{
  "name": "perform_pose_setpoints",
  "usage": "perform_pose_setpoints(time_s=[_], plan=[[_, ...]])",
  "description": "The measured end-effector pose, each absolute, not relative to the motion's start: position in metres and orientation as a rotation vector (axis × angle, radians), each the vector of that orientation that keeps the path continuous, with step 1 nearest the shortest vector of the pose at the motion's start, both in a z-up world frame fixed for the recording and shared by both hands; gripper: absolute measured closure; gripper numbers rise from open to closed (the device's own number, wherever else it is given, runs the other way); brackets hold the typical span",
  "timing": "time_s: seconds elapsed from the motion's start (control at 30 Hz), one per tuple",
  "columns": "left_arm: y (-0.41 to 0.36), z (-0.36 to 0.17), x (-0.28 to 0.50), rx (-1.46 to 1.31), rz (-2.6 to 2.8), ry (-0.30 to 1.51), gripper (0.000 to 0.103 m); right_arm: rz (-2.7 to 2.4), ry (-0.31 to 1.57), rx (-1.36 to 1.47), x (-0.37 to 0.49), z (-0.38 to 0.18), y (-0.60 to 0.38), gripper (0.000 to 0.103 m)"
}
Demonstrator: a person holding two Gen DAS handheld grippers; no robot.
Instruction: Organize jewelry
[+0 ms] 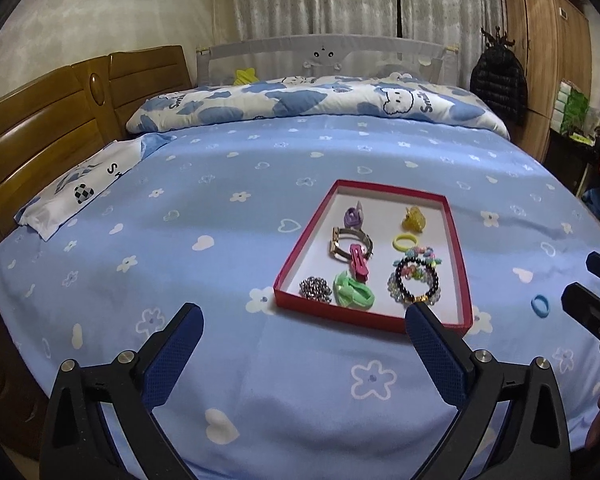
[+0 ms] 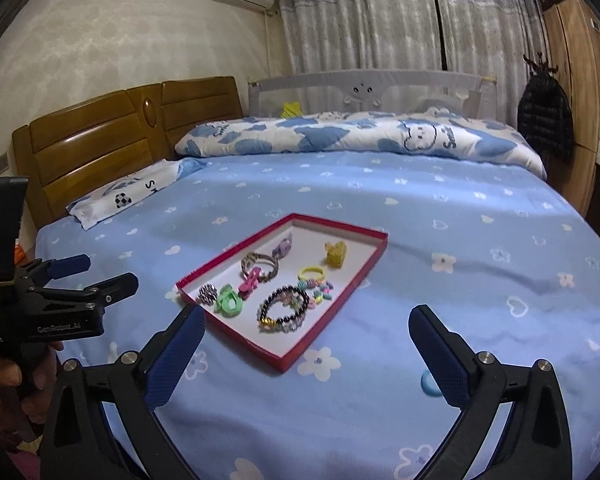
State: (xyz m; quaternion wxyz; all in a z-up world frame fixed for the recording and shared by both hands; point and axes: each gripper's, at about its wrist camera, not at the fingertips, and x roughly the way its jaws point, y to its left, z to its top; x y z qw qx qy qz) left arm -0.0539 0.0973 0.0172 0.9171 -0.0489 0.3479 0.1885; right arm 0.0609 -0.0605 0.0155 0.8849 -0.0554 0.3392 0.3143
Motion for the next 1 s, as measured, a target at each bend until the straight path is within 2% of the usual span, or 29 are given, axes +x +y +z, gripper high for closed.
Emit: perform_pose_setpoints(time_s=[1.0], plan=[[0.1012, 0.0148, -0.0612, -0.094, 0.423, 0.694, 0.001, 0.655, 0.716, -0.132, 0.0523, 0.0063, -0.0575, 0.001]])
